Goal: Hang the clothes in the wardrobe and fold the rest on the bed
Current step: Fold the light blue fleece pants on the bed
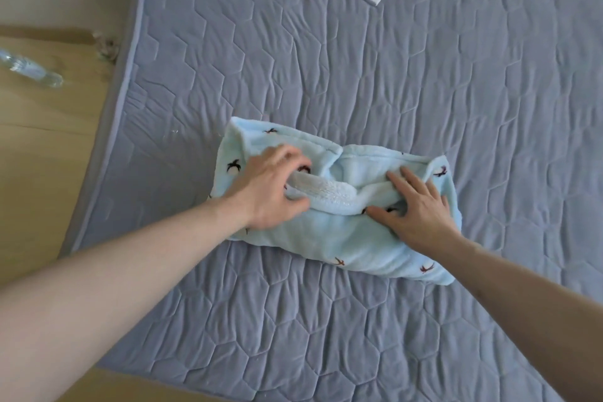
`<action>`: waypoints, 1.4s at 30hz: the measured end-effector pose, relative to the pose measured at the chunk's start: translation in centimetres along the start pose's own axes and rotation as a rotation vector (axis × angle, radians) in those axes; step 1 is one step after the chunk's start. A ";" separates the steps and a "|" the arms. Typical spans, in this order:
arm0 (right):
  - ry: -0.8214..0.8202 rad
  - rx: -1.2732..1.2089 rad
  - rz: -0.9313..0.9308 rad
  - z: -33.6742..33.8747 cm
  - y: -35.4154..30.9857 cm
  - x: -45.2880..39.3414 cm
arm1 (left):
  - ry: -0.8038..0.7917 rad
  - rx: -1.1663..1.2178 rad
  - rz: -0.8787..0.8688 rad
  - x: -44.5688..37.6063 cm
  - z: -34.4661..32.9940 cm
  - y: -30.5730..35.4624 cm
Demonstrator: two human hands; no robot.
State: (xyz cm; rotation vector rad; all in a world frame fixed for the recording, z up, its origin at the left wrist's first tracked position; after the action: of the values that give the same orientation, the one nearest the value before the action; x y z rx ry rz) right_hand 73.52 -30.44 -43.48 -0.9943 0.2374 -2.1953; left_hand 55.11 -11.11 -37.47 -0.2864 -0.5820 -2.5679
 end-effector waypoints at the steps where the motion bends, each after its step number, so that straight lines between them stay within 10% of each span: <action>1: -0.029 -0.021 0.000 -0.3 0.2 -0.2 | -0.068 -0.048 -0.045 0.3 -1.4 0.4; 7: 0.265 -0.087 0.184 3.1 0.1 -0.1 | 0.052 -0.058 -0.110 0.7 -0.8 -1.0; 11: 0.370 -0.073 0.263 6.5 -1.0 -0.2 | -0.027 0.236 0.179 -2.0 1.2 -3.7; 21: 0.388 -0.258 -0.221 8.8 0.3 -7.6 | 0.074 0.026 0.570 -8.7 3.5 -9.6; 26: 0.516 -0.198 0.149 7.9 -3.2 -3.8 | 0.079 0.092 0.766 -5.1 1.9 -12.5; 33: 0.228 -0.012 0.032 0.7 1.2 -0.7 | -0.058 0.486 0.653 1.4 -2.8 -12.0; 38: 0.508 -0.246 0.138 3.9 1.9 -0.6 | 0.147 0.209 0.362 1.8 -0.5 -10.7; 42: 0.710 -0.220 0.035 7.2 2.0 -1.2 | 0.305 0.225 0.523 1.1 1.7 -12.5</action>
State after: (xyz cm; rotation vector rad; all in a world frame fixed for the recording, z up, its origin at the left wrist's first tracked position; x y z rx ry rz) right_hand 80.26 -30.35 -40.09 -0.2701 0.8236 -2.4465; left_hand 48.04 -0.95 -39.99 0.0325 -0.5825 -1.9712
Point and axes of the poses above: each hand's wrist, its own x-axis away from the middle knuckle, its own z-axis out of the back of the hand, y = z × x, the point moved 9 cm from there along -x, towards the middle knuckle, and after that the axes turned 7 degrees about -x, right-handed, at the moved point
